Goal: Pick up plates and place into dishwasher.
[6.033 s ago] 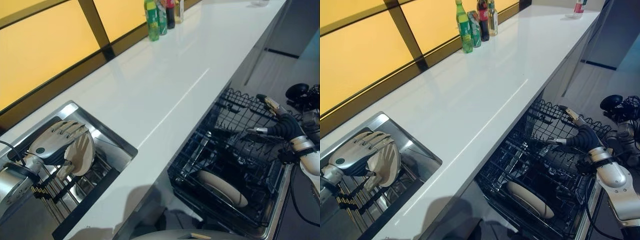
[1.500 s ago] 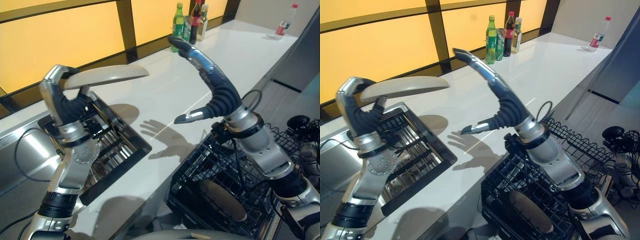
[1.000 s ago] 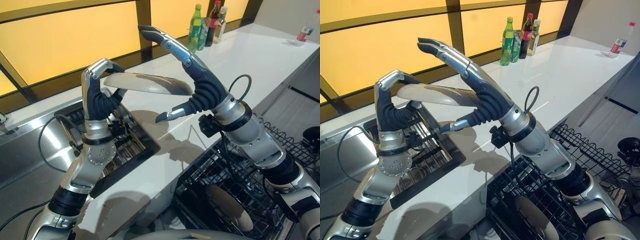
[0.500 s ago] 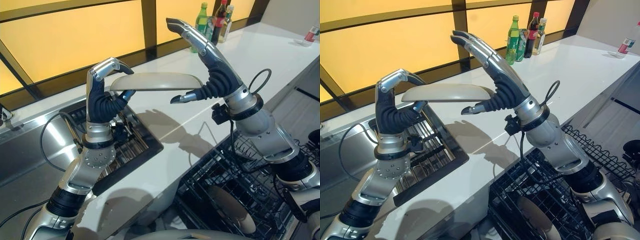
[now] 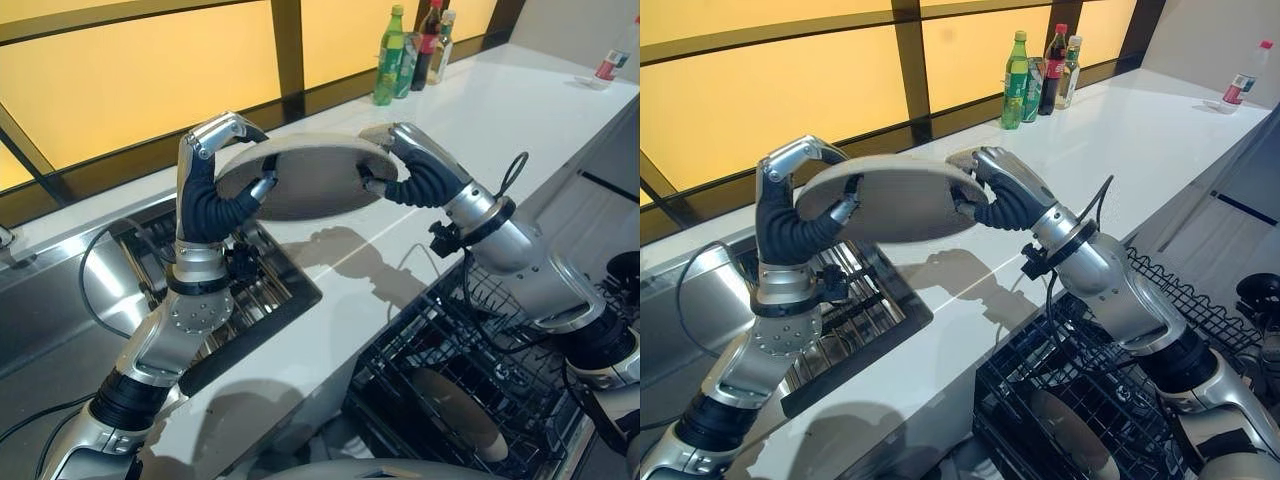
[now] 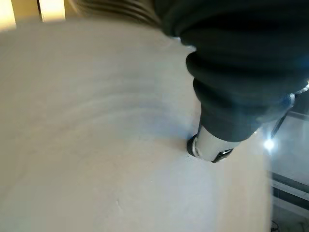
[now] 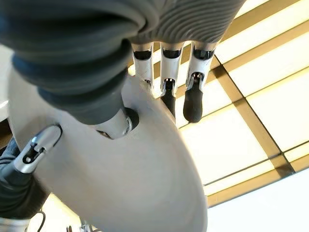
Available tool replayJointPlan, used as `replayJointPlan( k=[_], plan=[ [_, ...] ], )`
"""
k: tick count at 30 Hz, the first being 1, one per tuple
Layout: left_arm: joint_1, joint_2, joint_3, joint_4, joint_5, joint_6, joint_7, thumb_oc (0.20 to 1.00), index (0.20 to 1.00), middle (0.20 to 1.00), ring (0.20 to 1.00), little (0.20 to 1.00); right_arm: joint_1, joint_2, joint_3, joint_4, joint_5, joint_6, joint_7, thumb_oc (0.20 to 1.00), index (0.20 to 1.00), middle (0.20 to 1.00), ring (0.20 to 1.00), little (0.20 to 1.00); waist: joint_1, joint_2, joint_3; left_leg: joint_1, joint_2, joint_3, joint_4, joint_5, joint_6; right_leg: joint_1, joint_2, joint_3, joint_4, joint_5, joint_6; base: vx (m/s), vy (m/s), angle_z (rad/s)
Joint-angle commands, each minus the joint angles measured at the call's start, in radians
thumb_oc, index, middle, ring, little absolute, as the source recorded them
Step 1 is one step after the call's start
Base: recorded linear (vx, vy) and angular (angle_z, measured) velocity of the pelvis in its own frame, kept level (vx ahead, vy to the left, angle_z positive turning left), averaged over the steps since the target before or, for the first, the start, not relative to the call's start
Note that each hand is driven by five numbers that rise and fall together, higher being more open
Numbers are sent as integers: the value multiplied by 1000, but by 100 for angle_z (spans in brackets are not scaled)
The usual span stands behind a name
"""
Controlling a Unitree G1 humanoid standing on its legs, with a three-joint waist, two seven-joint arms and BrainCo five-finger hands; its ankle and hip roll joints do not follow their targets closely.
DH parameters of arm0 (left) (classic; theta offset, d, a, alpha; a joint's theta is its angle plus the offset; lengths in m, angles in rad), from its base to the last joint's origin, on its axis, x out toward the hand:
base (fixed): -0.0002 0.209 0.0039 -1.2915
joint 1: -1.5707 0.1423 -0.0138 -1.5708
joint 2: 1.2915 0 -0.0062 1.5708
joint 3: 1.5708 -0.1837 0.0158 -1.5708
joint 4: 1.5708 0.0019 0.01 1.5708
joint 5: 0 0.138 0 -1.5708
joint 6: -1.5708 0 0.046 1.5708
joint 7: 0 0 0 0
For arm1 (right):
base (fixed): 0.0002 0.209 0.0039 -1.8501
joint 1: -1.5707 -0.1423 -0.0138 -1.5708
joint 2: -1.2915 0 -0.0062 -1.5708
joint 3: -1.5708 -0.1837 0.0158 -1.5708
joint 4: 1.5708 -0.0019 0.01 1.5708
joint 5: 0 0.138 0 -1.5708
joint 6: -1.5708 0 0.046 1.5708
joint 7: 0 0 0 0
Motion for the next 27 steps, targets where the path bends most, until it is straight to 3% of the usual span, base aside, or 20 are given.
replayJointPlan(
  k=[1, 16, 19, 20, 21, 24, 27],
  plan=[
    [-106, 34, 6, -42, 10, -13, 42, 200, 200, 200, 200, 200, -72, -5, 24, 8, 52, 0, -6, 200, 200, 200, 200, 200, 4, -49, -57, -6, -79, 9, -6, -59, 64, -50, -71, 1, 111, -37, 65, 0, 0, 0],
    [-105, -2, -4, -24, -9, -13, 20, 200, 200, 200, 200, 200, -76, 68, 27, 34, 85, -6, -27, 200, 200, 200, 200, 200, 14, -47, -52, -8, -80, 2, 1, -61, 64, -46, -67, 0, 108, -38, 61, 0, 0, 0],
    [-98, -5, -7, -17, -43, 17, -3, 200, 200, 200, 200, 200, -71, 71, 17, 39, 88, -10, -45, 200, 200, 200, 200, 200, 14, -46, -51, -7, -79, 4, 2, -60, 64, -46, -66, -1, 111, -39, 60, 0, 0, 0],
    [-98, -7, -7, -14, -48, 19, -3, 432, 432, 432, 432, 432, -68, 72, 14, 40, 86, -14, -49, 200, 200, 200, 200, 200, 13, -46, -51, -7, -79, 5, 2, -60, 64, -45, -65, -1, 112, -40, 59, 0, 0, 0],
    [-92, -10, -3, -5, -53, 27, 5, 1000, 1000, 1000, 1000, 1000, -61, 72, 1, 46, 83, -24, -69, 200, 200, 200, 200, 200, 12, -45, -51, -6, -77, 9, 2, -60, 65, -45, -65, -3, 113, -41, 58, 0, 0, 0],
    [-75, -6, 23, 21, -43, 38, 58, 1000, 1000, 1000, 1000, 1000, -41, 70, -37, 65, 69, -43, -109, 200, 200, 200, 200, 200, 10, -43, -52, -5, -75, 16, 2, -59, 64, -44, -63, -3, 114, -41, 57, 0, 0, 0],
    [-28, -5, 122, 60, -53, 54, 155, 1000, 1000, 1000, 1000, 1000, 19, 75, -115, 75, 40, -62, -137, 200, 200, 200, 200, 200, 4, -40, -57, -10, -72, 25, 1, -49, 66, -49, -62, 0, 110, -33, 53, 0, 0, 0]
  ],
)
